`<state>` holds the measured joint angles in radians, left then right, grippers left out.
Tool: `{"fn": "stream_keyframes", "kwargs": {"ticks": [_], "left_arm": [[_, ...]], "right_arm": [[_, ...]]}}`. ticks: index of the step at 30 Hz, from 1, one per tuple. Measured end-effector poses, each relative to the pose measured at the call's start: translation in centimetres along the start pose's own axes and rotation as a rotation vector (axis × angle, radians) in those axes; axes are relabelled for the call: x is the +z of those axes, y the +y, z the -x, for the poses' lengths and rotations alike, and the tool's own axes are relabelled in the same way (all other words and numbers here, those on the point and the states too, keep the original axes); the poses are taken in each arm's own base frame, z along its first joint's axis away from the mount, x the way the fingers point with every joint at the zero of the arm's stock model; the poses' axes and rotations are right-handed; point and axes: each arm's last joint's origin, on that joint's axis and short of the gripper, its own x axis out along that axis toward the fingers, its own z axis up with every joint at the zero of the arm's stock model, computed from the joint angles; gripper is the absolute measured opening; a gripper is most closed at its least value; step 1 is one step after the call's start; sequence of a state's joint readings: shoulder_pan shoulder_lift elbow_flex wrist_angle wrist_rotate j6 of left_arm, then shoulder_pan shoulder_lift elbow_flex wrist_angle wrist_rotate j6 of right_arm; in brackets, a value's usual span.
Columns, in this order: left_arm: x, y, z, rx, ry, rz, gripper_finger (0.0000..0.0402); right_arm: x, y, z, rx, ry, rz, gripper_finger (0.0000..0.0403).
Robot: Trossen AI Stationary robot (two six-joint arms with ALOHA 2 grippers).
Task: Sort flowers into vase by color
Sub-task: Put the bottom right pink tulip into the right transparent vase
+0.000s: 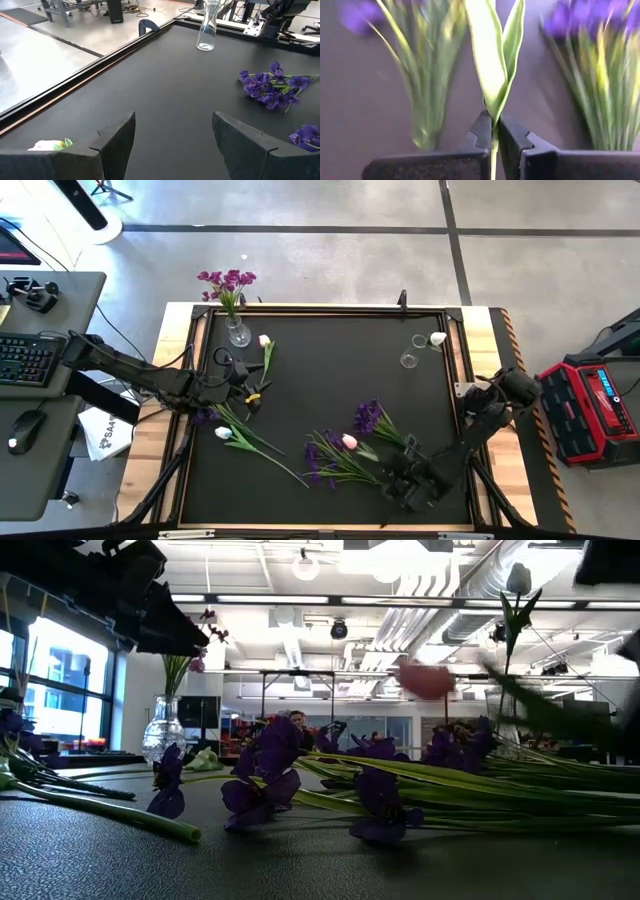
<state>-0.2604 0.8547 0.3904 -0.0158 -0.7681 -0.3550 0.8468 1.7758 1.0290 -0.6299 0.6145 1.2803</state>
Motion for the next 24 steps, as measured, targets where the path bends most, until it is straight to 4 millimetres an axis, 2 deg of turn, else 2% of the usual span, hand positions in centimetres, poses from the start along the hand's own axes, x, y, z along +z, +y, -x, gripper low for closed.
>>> {"fn": "stream_keyframes", "kwargs": {"ticks": [11,16,20,24], "left_arm": [[0.2,-0.1,0.0,-0.005,-0.015,-0.008,0.0252],[0.2,-0.1,0.0,-0.005,-0.015,-0.01,0.0252],[0.2,-0.1,0.0,-0.005,-0.015,-0.011,0.0252],[0.2,0.0,0.0,0.0,-0.016,-0.011,0.0252]], "right_arm": [[0.5,-0.2,5.9,-0.064,-0.675,0.126,0.0],[0.3,-1.0,7.1,-0.167,-0.901,0.186,0.0],[0.7,-2.8,6.9,-0.239,-0.908,0.263,0.0],[3.1,-5.6,6.2,-0.357,-0.882,0.262,0.0]]}}
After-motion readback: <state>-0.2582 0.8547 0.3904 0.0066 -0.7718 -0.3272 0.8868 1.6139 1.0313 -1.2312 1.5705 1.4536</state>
